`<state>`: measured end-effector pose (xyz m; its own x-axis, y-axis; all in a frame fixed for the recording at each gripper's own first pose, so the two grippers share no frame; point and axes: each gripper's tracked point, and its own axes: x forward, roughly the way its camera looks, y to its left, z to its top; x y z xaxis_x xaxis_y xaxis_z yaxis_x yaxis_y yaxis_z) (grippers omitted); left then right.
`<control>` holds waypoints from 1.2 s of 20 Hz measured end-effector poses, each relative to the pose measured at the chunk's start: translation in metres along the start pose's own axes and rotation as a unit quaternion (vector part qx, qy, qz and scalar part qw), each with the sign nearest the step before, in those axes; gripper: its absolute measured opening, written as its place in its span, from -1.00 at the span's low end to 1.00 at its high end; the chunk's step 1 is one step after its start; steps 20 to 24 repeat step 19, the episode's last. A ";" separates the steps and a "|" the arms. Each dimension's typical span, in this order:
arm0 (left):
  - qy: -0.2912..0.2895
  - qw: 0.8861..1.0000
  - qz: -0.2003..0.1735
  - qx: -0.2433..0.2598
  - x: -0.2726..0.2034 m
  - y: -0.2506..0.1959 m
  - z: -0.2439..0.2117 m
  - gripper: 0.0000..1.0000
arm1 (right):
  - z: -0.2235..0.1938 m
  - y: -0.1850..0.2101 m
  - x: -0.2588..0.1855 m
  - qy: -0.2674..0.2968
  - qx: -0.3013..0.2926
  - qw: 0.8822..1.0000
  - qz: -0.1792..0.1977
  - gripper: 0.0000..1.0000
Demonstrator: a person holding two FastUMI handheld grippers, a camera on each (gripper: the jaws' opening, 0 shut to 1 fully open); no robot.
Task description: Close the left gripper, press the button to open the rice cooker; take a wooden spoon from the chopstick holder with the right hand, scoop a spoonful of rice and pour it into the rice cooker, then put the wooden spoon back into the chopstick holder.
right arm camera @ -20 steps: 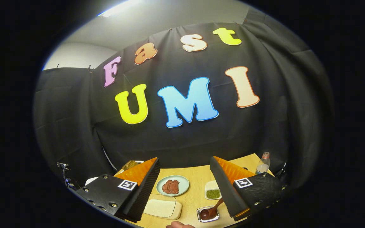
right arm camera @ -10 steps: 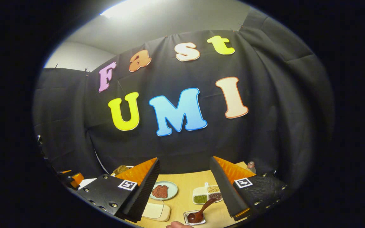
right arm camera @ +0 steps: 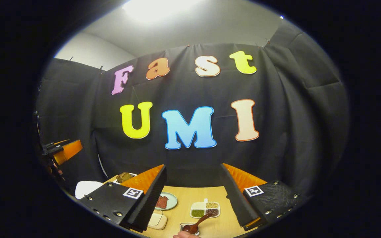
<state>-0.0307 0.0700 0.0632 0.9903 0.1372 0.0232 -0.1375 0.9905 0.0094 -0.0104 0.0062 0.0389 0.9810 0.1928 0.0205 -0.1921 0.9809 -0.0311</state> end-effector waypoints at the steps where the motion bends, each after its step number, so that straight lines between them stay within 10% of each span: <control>1: -0.008 1.000 -0.004 -0.005 -0.003 -0.008 0.008 0.87 | 0.006 -0.001 -0.001 -0.004 0.007 1.000 0.004 0.92; 24: 0.019 0.998 -0.045 -0.045 0.002 -0.025 -0.009 0.86 | 0.034 -0.013 -0.031 -0.016 0.035 0.998 -0.042 0.92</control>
